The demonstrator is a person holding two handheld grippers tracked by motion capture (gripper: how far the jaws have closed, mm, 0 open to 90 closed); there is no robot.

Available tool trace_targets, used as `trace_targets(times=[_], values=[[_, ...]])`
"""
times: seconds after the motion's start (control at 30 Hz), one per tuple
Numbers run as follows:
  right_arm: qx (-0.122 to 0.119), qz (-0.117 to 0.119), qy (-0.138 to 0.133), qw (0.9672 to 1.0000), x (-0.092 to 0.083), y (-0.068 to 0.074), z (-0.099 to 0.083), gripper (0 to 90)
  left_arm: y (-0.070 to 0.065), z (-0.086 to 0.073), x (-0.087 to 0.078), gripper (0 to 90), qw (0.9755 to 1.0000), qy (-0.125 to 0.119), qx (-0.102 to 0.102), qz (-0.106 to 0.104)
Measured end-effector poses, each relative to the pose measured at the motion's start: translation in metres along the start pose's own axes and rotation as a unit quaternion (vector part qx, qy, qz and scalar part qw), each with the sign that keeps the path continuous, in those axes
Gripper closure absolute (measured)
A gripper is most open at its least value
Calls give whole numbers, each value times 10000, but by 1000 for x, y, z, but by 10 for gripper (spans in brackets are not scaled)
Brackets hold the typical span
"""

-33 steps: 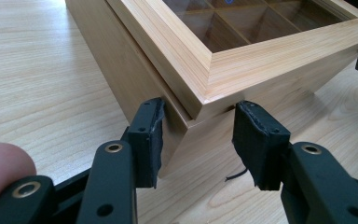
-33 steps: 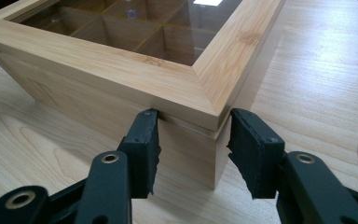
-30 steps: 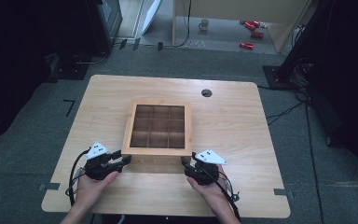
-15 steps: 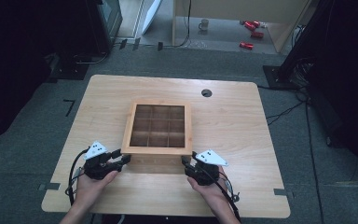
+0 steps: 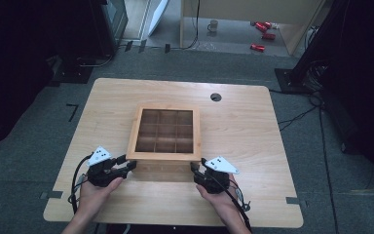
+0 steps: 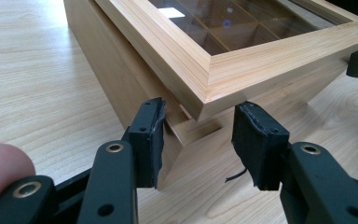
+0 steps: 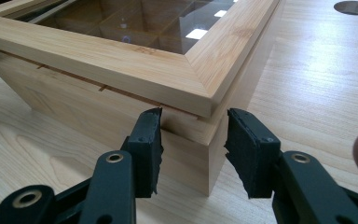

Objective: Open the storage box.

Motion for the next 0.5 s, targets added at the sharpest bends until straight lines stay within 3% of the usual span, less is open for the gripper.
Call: trace_targets(times=[0.5], values=[[115, 27, -135, 9998, 0, 1, 5, 551, 0, 3, -2, 543, 10000, -36, 23, -23]])
Point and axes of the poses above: each handheld gripper's, and its own axes: x roughly forward along the jaws, z roughly out of its top, y roughly to its left, the point moved 5 cm from there along x, roughly forward along the jaws, and after that the axes turned 12 degrees about y, right-handed, at the moved point
